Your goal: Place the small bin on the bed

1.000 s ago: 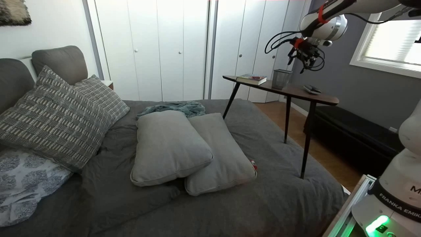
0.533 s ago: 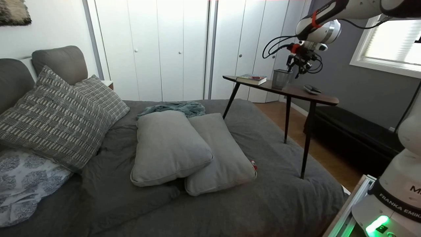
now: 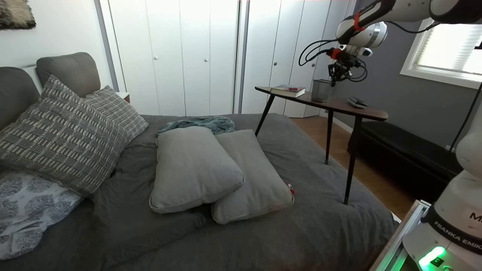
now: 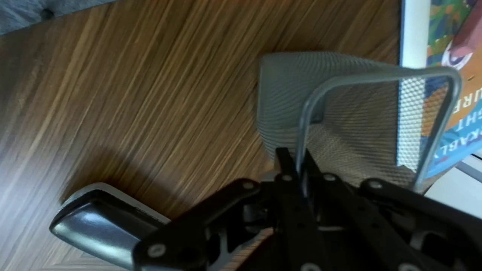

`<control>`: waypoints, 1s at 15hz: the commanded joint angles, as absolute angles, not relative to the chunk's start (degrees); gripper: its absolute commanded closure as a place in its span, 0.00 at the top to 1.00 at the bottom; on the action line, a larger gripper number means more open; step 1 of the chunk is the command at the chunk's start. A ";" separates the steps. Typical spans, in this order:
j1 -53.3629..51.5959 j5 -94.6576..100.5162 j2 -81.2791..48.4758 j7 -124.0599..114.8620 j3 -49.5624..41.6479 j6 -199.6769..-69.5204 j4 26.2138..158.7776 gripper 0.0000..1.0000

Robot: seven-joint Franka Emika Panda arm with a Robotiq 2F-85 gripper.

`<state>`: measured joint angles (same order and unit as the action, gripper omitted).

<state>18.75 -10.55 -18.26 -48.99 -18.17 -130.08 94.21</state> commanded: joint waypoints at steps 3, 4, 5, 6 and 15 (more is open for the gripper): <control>16.81 -10.69 -12.99 -47.82 -17.26 -127.02 95.31 0.02; 16.44 -11.68 -11.23 -46.33 -16.50 -126.61 96.36 0.02; 15.95 -12.34 -9.66 -44.77 -15.76 -125.93 97.15 0.02; 15.24 -12.89 -7.26 -42.38 -14.74 -125.51 98.99 0.02; 8.64 -6.49 -4.19 -47.10 -10.14 -121.49 106.13 0.02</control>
